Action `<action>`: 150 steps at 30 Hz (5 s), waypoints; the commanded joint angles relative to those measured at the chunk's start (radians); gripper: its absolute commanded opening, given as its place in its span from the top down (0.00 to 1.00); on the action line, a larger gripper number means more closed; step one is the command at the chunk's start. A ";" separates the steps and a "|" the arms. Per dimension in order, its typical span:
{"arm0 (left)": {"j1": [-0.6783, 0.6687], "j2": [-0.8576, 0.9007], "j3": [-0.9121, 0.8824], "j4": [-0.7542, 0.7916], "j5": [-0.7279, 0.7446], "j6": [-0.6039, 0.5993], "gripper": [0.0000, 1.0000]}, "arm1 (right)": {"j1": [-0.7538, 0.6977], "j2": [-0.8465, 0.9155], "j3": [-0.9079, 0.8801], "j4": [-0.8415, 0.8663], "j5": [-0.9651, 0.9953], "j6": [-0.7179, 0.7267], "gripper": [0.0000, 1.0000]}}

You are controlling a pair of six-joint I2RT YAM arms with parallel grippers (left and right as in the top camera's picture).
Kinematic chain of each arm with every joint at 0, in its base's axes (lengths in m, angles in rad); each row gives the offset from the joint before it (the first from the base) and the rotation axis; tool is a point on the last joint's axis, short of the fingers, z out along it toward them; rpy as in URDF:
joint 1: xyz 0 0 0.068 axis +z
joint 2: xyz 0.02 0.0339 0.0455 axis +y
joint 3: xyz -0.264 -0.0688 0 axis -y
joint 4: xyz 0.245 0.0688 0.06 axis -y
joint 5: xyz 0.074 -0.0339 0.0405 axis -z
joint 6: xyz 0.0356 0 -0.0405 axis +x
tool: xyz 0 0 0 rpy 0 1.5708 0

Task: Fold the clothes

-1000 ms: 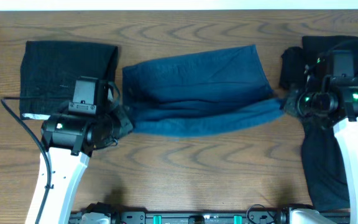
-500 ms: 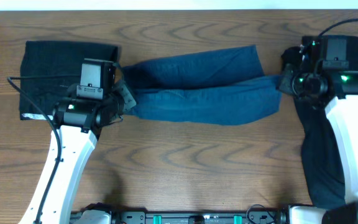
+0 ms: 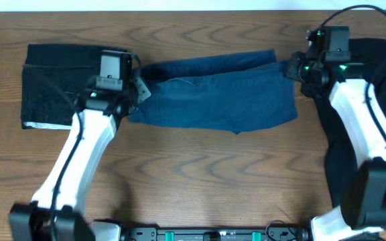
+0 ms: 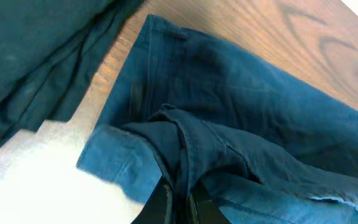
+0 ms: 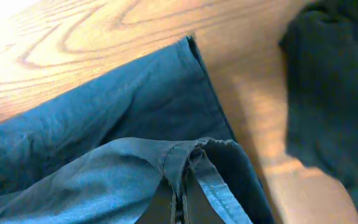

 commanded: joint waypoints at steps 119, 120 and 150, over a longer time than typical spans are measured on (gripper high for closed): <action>-0.066 0.172 0.056 -0.258 0.147 0.231 0.94 | 0.022 0.365 0.252 -0.583 0.074 -0.167 0.99; -0.066 0.155 0.056 -0.248 0.147 0.231 0.94 | 0.022 0.362 0.270 -0.591 0.051 -0.167 0.99; -0.066 0.413 0.045 0.138 -0.037 0.227 0.94 | 0.126 0.404 0.074 0.134 0.027 -0.267 0.98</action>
